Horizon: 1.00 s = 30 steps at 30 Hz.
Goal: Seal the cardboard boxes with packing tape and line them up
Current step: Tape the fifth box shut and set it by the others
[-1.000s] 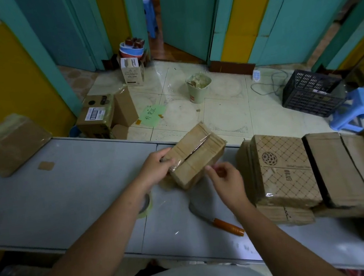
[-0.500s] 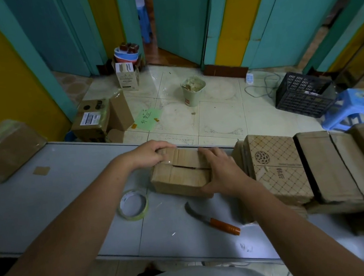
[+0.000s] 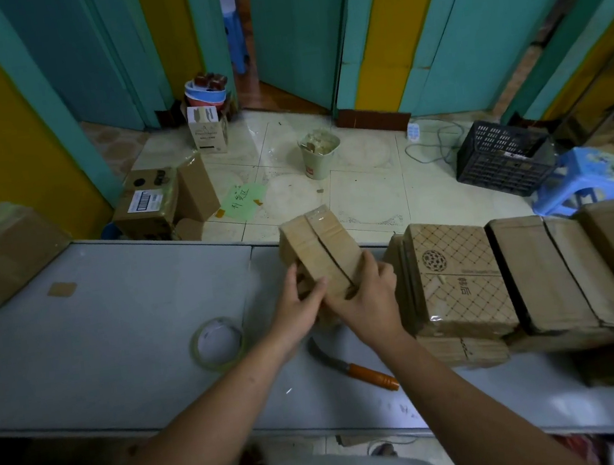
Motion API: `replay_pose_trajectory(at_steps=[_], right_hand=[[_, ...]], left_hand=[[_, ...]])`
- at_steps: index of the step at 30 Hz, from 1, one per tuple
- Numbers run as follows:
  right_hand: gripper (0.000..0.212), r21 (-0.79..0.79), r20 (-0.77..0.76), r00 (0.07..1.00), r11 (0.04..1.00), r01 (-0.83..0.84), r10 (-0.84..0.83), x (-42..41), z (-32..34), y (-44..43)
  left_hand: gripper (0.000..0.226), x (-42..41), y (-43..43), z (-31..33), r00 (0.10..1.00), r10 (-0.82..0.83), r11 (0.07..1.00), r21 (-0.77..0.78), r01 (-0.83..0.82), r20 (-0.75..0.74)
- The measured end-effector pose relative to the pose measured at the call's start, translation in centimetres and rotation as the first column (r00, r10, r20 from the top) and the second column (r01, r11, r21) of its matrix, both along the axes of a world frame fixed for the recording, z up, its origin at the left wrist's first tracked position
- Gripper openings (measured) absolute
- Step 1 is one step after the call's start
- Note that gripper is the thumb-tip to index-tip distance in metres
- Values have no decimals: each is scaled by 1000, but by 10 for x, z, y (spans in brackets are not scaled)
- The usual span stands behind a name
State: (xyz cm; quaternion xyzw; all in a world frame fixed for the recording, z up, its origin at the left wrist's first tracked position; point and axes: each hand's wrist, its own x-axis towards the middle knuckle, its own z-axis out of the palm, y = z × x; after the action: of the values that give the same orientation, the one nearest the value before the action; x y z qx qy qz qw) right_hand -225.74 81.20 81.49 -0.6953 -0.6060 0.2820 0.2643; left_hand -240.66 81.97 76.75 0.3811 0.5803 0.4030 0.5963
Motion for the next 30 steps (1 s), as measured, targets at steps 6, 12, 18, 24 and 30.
replay_pose_trajectory(at_steps=[6,12,18,24,30], right_hand=[[107,-76,-20,999,996,-43,42,6,-8,-4],[92,-163,1,996,982,-92,94,11,-22,-5],[95,-166,21,994,981,-104,109,12,-26,-5],[95,-108,14,992,987,-122,124,19,-20,-5],[87,-9,84,980,984,-180,180,20,-13,-5]], left_hand=[[54,-6,18,-1,996,-83,996,27,84,-44],[52,-5,20,-7,991,-117,992,-51,114,-58],[58,-10,22,-11,982,-109,994,-21,107,-155],[57,-16,25,-6,948,-89,990,78,118,-304],[22,-62,5,-15,858,-7,984,149,97,-514]])
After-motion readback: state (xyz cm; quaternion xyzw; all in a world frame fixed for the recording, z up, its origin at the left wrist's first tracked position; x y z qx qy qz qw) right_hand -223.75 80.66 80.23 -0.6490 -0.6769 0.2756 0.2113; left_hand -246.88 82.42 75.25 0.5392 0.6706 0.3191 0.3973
